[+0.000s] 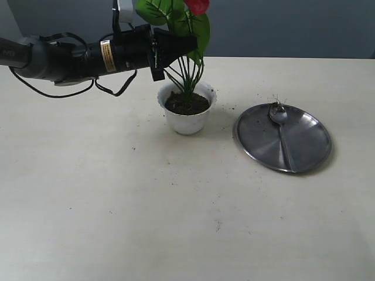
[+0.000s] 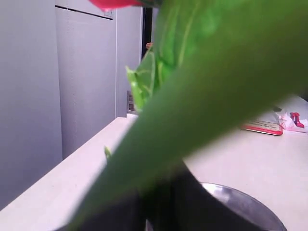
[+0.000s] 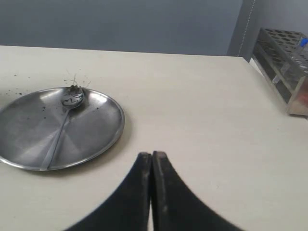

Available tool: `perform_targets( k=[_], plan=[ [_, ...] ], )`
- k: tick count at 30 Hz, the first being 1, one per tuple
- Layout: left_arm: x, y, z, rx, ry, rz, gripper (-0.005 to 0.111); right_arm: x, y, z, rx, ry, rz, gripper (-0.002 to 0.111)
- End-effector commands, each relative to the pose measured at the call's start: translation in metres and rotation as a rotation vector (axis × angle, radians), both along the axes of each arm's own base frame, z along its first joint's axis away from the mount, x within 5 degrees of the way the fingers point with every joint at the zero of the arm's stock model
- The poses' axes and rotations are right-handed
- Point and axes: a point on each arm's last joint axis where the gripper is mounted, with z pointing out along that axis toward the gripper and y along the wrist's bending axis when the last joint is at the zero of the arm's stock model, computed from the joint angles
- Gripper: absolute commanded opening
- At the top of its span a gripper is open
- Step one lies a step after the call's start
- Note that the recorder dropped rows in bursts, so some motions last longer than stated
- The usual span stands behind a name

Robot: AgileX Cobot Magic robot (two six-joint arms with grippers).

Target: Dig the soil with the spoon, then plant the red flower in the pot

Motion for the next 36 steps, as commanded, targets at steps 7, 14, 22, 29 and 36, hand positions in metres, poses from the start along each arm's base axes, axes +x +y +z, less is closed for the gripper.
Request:
perform_targets(
  k=[7,14,22,29,36],
  plan=[
    [-0.014,-0.009,-0.049,0.211,0.105,-0.111,0.000,0.000,0.000,-0.001,-0.006,-0.009,-0.003,0.000],
    [-0.014,-0.005,-0.051,0.226,0.114,-0.119,0.000,0.000,0.000,-0.001,-0.006,-0.009,-0.003,0.000],
    [-0.012,0.004,-0.048,0.227,0.111,-0.101,0.000,0.000,0.000,-0.001,-0.006,-0.009,-0.003,0.000],
    [-0.012,0.004,-0.045,0.230,0.105,-0.103,0.000,0.000,0.000,-0.001,-0.006,-0.009,-0.003,0.000],
    [-0.012,0.009,-0.046,0.241,0.113,-0.104,0.000,0.000,0.000,-0.001,-0.006,-0.009,-0.003,0.000]
  ],
)
